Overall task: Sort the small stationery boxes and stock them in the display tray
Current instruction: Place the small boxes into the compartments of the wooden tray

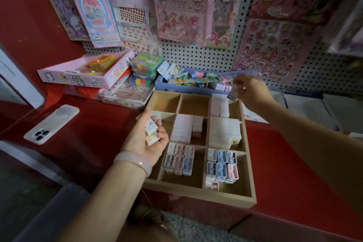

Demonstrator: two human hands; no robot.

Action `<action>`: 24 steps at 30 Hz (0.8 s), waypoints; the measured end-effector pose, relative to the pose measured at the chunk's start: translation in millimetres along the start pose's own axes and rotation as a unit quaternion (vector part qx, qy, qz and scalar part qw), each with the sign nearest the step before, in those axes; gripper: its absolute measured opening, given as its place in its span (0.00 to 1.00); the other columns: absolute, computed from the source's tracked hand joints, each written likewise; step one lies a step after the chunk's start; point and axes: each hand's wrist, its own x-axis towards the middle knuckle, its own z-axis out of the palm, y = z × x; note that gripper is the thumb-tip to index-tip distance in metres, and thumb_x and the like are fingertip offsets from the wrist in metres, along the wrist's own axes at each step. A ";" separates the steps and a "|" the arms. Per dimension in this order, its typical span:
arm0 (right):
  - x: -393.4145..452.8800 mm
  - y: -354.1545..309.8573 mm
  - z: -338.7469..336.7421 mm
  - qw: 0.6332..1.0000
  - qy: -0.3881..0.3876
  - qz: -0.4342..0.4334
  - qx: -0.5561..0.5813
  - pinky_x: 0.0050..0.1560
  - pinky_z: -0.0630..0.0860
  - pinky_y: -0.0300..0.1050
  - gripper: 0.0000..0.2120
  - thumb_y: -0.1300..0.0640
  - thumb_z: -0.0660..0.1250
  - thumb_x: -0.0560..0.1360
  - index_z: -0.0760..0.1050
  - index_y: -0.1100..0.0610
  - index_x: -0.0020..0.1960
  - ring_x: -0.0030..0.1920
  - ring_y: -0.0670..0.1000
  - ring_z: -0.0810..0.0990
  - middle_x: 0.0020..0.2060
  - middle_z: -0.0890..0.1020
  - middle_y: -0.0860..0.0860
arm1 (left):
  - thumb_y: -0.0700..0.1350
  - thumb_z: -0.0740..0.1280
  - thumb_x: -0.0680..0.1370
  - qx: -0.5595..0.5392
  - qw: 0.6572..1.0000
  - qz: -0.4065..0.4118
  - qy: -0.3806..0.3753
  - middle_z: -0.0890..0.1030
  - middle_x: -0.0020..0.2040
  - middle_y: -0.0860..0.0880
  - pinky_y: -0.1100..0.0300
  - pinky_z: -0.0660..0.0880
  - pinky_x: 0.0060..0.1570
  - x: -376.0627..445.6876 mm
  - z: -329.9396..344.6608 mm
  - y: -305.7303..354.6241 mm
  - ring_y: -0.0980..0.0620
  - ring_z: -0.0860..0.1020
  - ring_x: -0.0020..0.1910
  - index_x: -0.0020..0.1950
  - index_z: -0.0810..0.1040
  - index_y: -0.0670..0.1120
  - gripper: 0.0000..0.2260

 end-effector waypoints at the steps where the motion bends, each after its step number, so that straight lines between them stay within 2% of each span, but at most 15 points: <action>1: 4.0 10.6 -0.3 1.000 -0.002 0.011 -0.016 0.44 0.73 0.51 0.09 0.63 0.58 0.79 0.73 0.65 0.56 0.47 0.62 0.77 0.50 0.78 0.64 | 0.52 0.65 0.77 0.006 1.000 -0.003 0.000 0.71 0.27 0.51 0.71 0.63 0.18 2.8 1.1 -2.8 0.59 0.67 0.20 0.36 0.69 0.46 0.14; 5: 13.3 22.7 10.2 0.998 -0.031 0.004 -0.060 0.40 0.68 0.48 0.07 0.63 0.57 0.78 0.72 0.64 0.53 0.42 0.58 0.72 0.47 0.77 0.61 | 0.52 0.65 0.76 0.002 1.000 -0.018 -0.001 0.71 0.29 0.50 0.71 0.65 0.19 11.5 3.0 -14.9 0.59 0.69 0.21 0.36 0.70 0.45 0.14; 8: 19.0 25.7 24.9 0.994 -0.045 -0.008 -0.097 0.38 0.65 0.45 0.02 0.63 0.58 0.78 0.69 0.60 0.48 0.39 0.55 0.72 0.45 0.78 0.59 | 0.51 0.65 0.77 0.015 1.000 -0.026 -0.003 0.72 0.29 0.49 0.71 0.66 0.19 15.9 5.2 -21.1 0.58 0.70 0.21 0.38 0.72 0.44 0.13; 10: 25.7 27.7 32.2 0.992 -0.050 -0.007 -0.112 0.37 0.67 0.46 0.03 0.62 0.58 0.78 0.66 0.58 0.45 0.39 0.57 0.73 0.44 0.78 0.60 | 0.51 0.64 0.77 0.025 0.999 -0.029 -0.008 0.72 0.29 0.49 0.70 0.66 0.19 20.4 5.8 -22.7 0.58 0.70 0.20 0.38 0.71 0.44 0.12; 12: 27.1 28.8 35.4 0.990 -0.065 -0.006 -0.125 0.41 0.73 0.51 0.03 0.60 0.59 0.79 0.66 0.57 0.45 0.42 0.59 0.75 0.44 0.78 0.60 | 0.51 0.64 0.78 0.031 0.999 -0.033 -0.012 0.72 0.30 0.49 0.70 0.66 0.19 21.1 6.5 -23.6 0.57 0.69 0.21 0.39 0.71 0.45 0.12; 14: 27.3 31.2 41.0 0.988 -0.064 -0.011 -0.138 0.44 0.75 0.53 0.01 0.60 0.60 0.78 0.69 0.57 0.48 0.46 0.59 0.76 0.47 0.77 0.58 | 0.50 0.64 0.78 0.035 0.999 -0.032 -0.010 0.72 0.30 0.49 0.70 0.66 0.19 24.3 7.7 -24.2 0.57 0.69 0.21 0.39 0.71 0.45 0.12; 17: 23.3 36.8 50.5 0.982 -0.028 -0.035 -0.182 0.44 0.73 0.51 0.09 0.62 0.60 0.78 0.71 0.58 0.58 0.53 0.59 0.73 0.54 0.73 0.58 | 0.50 0.65 0.77 0.044 0.998 -0.034 -0.001 0.72 0.29 0.49 0.70 0.66 0.19 27.2 9.6 -26.2 0.57 0.69 0.21 0.39 0.71 0.44 0.11; 20: 20.7 37.2 52.8 0.982 -0.030 -0.030 -0.185 0.44 0.73 0.52 0.13 0.62 0.59 0.78 0.70 0.58 0.62 0.52 0.61 0.75 0.53 0.74 0.59 | 0.50 0.66 0.76 0.054 0.998 -0.038 -0.007 0.73 0.28 0.49 0.69 0.67 0.19 27.4 9.4 -30.8 0.57 0.69 0.21 0.40 0.71 0.44 0.11; 22: 19.2 35.0 50.7 0.983 -0.036 -0.015 -0.178 0.44 0.74 0.52 0.13 0.61 0.59 0.78 0.68 0.59 0.62 0.52 0.62 0.75 0.54 0.73 0.60 | 0.51 0.68 0.72 0.053 0.998 -0.034 -0.018 0.73 0.30 0.48 0.67 0.69 0.20 26.2 8.4 -32.4 0.56 0.70 0.23 0.42 0.72 0.43 0.12; 24: 14.1 27.0 44.4 0.987 -0.008 -0.010 -0.158 0.44 0.75 0.53 0.12 0.60 0.60 0.78 0.68 0.60 0.61 0.52 0.61 0.75 0.55 0.73 0.59 | 0.52 0.69 0.66 0.051 0.998 -0.036 -0.032 0.74 0.32 0.47 0.66 0.70 0.22 24.3 7.2 -31.7 0.56 0.71 0.25 0.44 0.73 0.43 0.15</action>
